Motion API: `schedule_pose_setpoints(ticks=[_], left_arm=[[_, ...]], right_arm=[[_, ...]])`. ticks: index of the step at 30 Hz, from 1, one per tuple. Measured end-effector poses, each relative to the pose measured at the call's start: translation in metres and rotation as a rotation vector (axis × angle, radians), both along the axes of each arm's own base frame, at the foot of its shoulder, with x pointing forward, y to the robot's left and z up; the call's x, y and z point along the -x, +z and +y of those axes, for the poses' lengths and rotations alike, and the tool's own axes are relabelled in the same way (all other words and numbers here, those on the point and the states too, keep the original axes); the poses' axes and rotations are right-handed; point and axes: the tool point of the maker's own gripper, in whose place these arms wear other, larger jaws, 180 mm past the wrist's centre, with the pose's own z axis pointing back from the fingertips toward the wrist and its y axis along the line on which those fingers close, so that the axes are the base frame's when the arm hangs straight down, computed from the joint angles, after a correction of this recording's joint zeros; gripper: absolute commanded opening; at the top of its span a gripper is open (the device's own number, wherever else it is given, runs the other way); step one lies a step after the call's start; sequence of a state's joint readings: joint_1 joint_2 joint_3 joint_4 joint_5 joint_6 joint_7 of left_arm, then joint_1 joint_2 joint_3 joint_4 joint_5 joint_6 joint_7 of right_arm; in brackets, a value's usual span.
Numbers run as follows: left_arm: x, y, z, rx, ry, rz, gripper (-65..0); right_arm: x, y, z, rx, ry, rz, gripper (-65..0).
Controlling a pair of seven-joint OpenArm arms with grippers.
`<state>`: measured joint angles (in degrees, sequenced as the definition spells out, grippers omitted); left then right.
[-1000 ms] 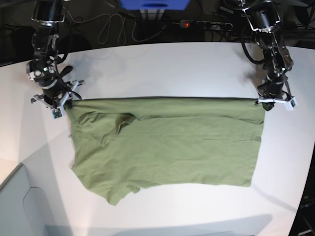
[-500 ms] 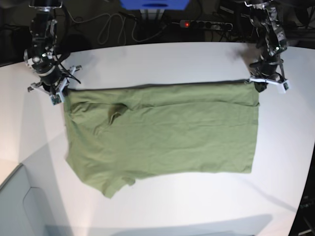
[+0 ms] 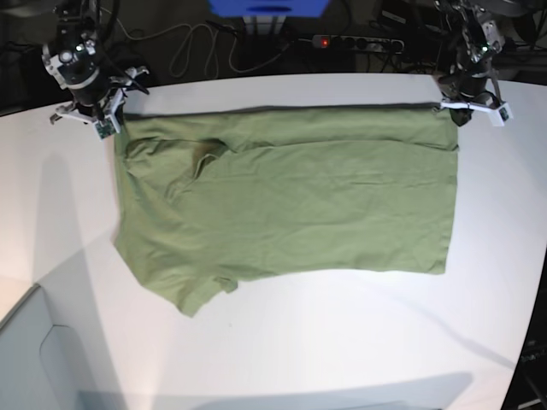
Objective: Fold the T-shirt properly
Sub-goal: 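Drag the folded edge back toward the arms with both grippers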
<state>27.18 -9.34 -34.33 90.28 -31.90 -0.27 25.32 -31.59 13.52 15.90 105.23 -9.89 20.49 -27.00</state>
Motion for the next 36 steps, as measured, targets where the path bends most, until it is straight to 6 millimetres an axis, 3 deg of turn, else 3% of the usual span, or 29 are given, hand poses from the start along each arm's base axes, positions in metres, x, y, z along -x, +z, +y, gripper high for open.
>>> schedule_pose_setpoints(ticks=[7,14,23,29,32,36], left_arm=[[0.021,0.005,-0.005,-0.019,-0.03,0.052,-65.0],[0.021,0.004,-0.006,-0.016,-0.031,0.054,-65.0],[0.021,0.005,-0.007,-0.016,-0.032,0.054,-65.0],[0.027,0.004,-0.006,-0.018,-0.029,0.067,-46.9],[0.027,0.005,-0.004,-0.018,-0.017,0.063,-46.3],[0.035,0.013,0.012,-0.041,0.048,0.047,-46.2]], right_arm=[[0.018,-0.003,-0.01,0.01,-0.025,0.033,-64.9],[0.025,-0.003,-0.022,0.034,-0.05,0.046,-64.9],[0.028,-0.004,-0.021,0.031,-0.05,0.052,-64.9],[0.039,-0.009,-0.011,0.011,0.027,0.102,-64.7],[0.039,-0.009,-0.011,0.01,0.027,0.1,-57.8],[0.039,-0.008,-0.014,0.003,-0.01,0.09,-40.5]])
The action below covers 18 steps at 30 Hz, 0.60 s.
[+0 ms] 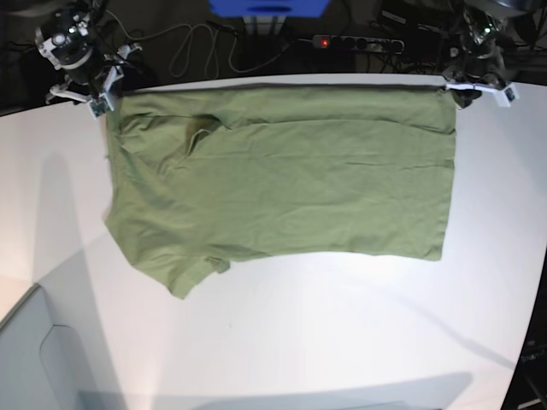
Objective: Fold the T-shirt properly
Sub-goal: 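Drag the folded edge back toward the arms with both grippers, then release and reach both grippers to the hem corners, grasping them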
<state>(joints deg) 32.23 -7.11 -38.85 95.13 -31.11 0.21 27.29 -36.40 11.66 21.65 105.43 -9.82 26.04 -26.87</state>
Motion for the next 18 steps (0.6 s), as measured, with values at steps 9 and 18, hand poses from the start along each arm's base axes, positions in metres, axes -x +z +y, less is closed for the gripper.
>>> schedule_pose_setpoints(ticks=[9,18], left_arm=[[-0.015,0.038,0.009,-0.072,-0.009,-0.083,-46.1],[-0.036,0.06,0.015,-0.111,-0.012,-0.15,-46.0]], right_arm=[[-0.01,0.018,-0.01,0.035,-0.018,-0.05,-27.7],[-0.055,0.054,0.0,0.038,0.006,-0.204,-27.6]])
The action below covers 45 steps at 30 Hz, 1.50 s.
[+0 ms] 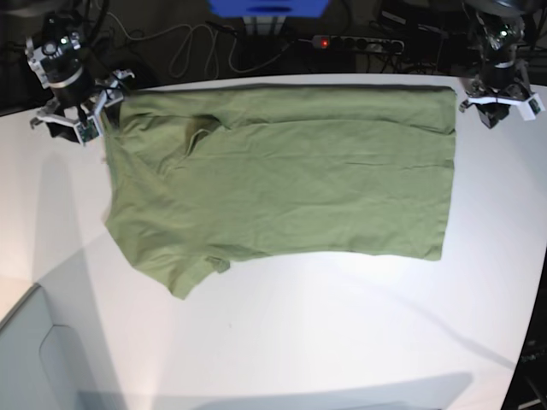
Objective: Fold the T-shirt properly
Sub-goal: 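Release and reach both grippers to the hem corners, grasping them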
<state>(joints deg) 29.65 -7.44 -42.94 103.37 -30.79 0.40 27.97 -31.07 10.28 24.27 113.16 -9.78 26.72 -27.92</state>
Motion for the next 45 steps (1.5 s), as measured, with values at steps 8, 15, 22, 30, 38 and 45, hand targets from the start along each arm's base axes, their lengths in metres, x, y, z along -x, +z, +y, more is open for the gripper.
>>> schedule_pose_setpoints(ticks=[8,15,22,30,38,45], left_arm=[[-0.085,0.042,0.003,-0.041,-0.072,-0.188,-32.9],[-0.172,0.028,0.011,0.037,-0.121,-0.214,-31.4],[-0.244,-0.038,-0.021,0.166,-0.209,-0.049,-31.4],[-0.274,-0.062,-0.057,0.055,-0.318,-0.061,-31.5],[-0.263,-0.068,-0.043,0.059,-0.271,-0.077,-31.5],[-0.26,-0.071,-0.042,0.057,-0.271,-0.071,-35.3]], right_arm=[[-0.036,0.014,-0.005,0.025,-0.031,-0.032,-27.6],[-0.041,0.016,0.0,0.009,-0.034,-0.048,-27.6],[-0.039,0.014,0.0,0.01,-0.034,-0.038,-27.7],[-0.04,0.015,-0.001,0.013,-0.038,-0.041,-27.7],[-0.05,0.022,-0.002,0.014,-0.035,-0.07,-27.7],[-0.078,0.038,-0.003,0.007,-0.039,-0.147,-27.4]])
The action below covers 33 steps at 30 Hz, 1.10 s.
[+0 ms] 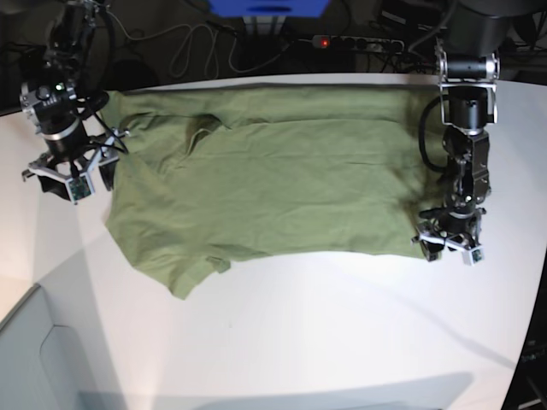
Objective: Fold the T-shirt properly
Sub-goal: 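Release and reach both grippers to the hem corners, grasping them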
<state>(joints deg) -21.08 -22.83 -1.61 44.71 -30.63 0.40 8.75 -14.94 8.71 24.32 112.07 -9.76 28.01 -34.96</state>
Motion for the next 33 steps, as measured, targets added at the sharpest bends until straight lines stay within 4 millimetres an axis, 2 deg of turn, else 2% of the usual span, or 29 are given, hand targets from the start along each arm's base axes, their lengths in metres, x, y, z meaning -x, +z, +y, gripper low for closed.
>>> schedule_pose_setpoints(ticks=[4,8,12,16,21,27,33], left_arm=[[0.001,-0.001,0.002,-0.003,0.006,0.005,-46.8],[0.003,-0.005,0.003,0.0,0.01,0.009,-55.4],[0.002,-0.01,0.007,-0.032,0.011,0.017,-65.0],[-0.001,-0.011,0.002,-0.076,-0.004,0.025,-65.0],[-0.003,-0.012,-0.005,-0.072,-0.011,0.022,-65.0],[-0.004,-0.014,-0.01,-0.065,-0.017,0.022,-65.0],[-0.004,-0.014,-0.012,-0.064,-0.019,0.021,-65.0]], right_arm=[[-0.011,-0.011,-0.005,-0.023,-0.02,0.019,-27.6],[-0.028,-0.017,-0.015,-0.03,-0.036,0.024,-27.6],[-0.061,-0.004,-0.019,-0.062,-0.042,-0.035,-27.2],[-0.095,-0.005,-0.025,-0.106,-0.065,-0.038,-27.1],[-0.132,-0.029,-0.028,-0.202,-0.098,0.025,-27.0],[-0.168,-0.046,-0.018,-0.326,-0.105,0.056,-27.0],[-0.189,-0.056,-0.001,-0.412,-0.084,0.052,-27.0]])
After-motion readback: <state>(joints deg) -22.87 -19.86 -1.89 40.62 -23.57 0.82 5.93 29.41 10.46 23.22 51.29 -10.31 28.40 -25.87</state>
